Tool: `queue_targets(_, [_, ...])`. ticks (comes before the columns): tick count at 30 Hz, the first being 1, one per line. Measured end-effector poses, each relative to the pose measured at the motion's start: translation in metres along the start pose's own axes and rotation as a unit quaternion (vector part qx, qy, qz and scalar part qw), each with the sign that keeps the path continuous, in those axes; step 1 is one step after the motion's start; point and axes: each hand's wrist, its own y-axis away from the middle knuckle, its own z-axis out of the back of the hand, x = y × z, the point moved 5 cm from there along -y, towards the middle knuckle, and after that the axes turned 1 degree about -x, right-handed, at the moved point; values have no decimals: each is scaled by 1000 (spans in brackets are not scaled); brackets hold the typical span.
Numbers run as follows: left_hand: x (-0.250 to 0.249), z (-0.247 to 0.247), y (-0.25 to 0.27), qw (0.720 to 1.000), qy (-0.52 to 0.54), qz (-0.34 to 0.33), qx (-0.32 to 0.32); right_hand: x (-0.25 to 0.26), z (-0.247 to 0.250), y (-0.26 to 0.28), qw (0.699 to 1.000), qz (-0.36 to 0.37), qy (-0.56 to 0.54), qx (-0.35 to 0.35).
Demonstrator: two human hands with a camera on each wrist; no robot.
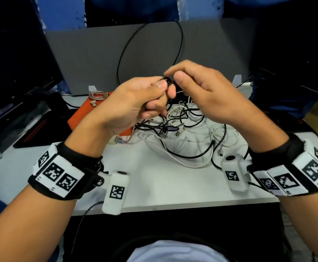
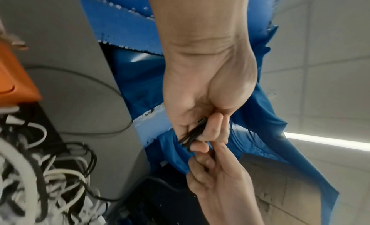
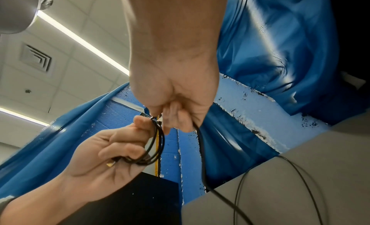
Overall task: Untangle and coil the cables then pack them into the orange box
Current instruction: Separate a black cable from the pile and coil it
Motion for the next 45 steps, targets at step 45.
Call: queue_targets(45, [5,6,3,998,23,5,61,5,-4,1,999,-2,-37,27])
